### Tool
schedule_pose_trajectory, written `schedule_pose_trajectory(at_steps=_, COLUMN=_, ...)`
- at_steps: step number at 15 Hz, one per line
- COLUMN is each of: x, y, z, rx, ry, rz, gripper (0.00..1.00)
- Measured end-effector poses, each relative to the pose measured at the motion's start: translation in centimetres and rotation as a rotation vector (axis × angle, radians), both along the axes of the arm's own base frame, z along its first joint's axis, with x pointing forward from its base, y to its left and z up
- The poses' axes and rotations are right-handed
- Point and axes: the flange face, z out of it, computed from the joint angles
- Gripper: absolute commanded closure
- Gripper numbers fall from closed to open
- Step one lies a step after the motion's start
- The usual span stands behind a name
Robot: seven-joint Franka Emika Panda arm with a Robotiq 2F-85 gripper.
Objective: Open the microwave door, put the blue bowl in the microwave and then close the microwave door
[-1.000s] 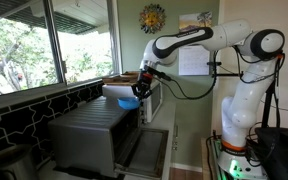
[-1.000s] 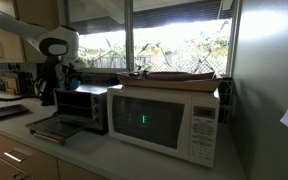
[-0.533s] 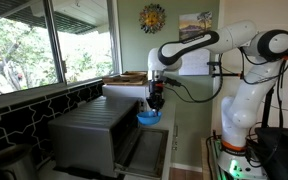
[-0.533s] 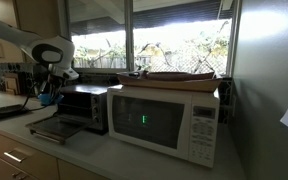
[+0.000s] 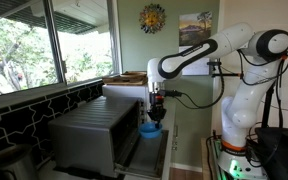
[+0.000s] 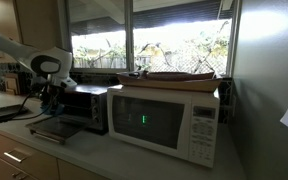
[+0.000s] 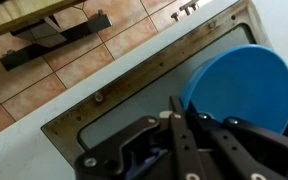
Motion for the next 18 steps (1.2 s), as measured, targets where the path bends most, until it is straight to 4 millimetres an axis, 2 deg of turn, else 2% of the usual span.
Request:
schedule_pose_trajectory(at_steps=4, x=1.1, y=0.1, z=-0.5, rx=0.008, ry=-0.031, rz=-0.138, gripper=0.97)
schedule_pose_trajectory(at_steps=12, x=2.7, y=-1.1, z=0.5, rx=0.091, ry=-0.089, rz=-0.335, gripper=0.96)
schedule_pose_trajectory(at_steps=18, x=3.3, y=-0.8, z=0.7, rx=0.091, ry=-0.098, rz=-0.477, gripper=0.96)
